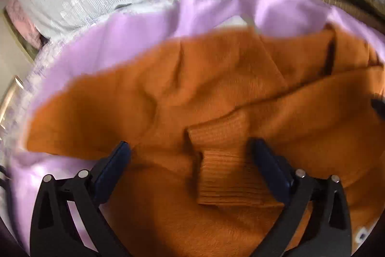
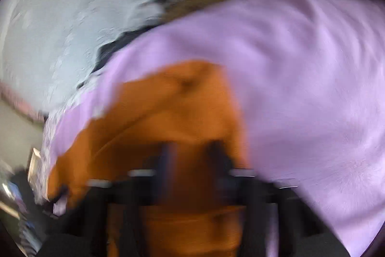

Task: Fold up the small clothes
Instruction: 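Open the right tool to release the sleeve onto the body, then grasp the cuff of the other sleeve with the left tool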

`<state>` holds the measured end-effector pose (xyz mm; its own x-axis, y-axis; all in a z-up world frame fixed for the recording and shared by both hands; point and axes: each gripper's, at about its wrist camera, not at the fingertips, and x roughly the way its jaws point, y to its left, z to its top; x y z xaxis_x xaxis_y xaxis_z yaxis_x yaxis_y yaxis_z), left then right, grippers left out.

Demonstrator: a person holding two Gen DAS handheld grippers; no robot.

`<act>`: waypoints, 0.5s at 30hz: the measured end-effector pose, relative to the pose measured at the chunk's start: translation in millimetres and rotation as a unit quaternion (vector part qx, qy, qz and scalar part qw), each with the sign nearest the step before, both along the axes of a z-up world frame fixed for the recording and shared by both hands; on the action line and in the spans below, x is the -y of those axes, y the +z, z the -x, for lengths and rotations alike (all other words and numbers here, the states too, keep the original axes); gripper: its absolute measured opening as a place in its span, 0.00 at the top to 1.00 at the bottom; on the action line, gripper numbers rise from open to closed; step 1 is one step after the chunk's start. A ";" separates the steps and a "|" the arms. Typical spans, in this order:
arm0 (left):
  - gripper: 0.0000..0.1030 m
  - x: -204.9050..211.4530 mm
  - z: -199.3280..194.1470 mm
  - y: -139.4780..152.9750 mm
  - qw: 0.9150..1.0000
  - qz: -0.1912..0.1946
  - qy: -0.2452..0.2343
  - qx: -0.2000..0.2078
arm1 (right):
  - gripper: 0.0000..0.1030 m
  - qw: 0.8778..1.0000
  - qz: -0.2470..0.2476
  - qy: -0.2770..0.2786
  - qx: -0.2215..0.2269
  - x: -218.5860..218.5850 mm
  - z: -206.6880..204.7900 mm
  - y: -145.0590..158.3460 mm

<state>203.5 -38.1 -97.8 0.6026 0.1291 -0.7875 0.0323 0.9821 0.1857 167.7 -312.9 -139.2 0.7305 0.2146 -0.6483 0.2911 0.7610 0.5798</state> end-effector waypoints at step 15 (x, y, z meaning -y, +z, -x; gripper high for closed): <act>0.04 -39.7 5.2 11.1 0.996 0.081 0.008 -0.021 | 0.40 0.979 0.175 0.095 0.047 -87.0 55.1 27.2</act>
